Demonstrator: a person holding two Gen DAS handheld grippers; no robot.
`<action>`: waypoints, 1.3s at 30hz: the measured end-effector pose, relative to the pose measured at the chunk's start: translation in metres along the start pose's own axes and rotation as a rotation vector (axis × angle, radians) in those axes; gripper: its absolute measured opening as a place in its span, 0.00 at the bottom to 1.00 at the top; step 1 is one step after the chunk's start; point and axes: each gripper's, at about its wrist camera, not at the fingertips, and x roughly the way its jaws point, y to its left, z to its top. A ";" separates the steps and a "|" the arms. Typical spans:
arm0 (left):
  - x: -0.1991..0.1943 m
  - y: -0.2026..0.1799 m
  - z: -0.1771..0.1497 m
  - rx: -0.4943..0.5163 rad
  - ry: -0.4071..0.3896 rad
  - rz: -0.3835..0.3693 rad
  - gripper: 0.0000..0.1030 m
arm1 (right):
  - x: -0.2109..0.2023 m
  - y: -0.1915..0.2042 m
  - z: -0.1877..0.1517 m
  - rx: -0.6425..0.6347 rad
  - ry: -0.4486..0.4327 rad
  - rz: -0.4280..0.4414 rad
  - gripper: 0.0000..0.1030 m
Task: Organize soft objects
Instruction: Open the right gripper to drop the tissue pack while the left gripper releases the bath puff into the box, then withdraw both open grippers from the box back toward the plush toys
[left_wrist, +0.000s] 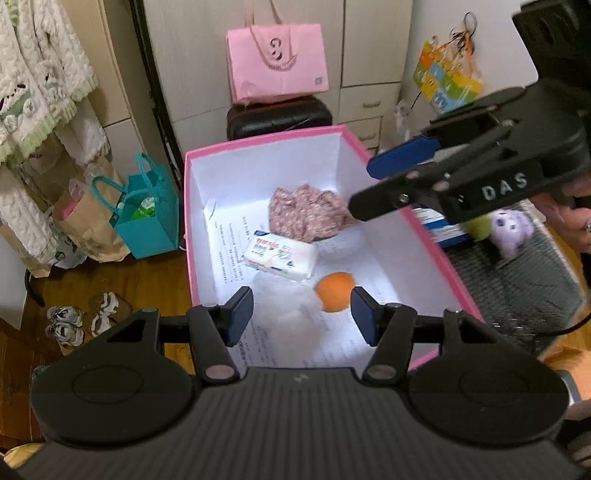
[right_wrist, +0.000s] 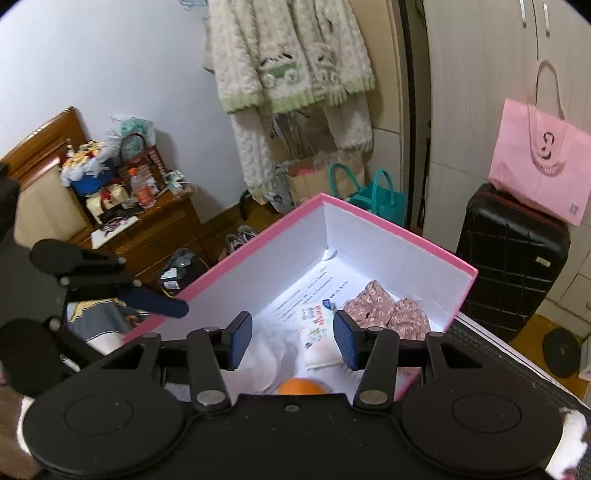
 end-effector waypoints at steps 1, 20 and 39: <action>-0.007 -0.004 -0.001 0.003 -0.009 -0.005 0.57 | -0.008 0.002 -0.002 -0.003 -0.006 0.001 0.53; -0.079 -0.118 -0.028 0.237 -0.101 -0.060 0.67 | -0.144 0.033 -0.083 -0.102 -0.118 -0.065 0.53; -0.033 -0.207 -0.013 0.339 -0.051 -0.236 0.74 | -0.200 -0.005 -0.192 -0.039 -0.195 -0.223 0.63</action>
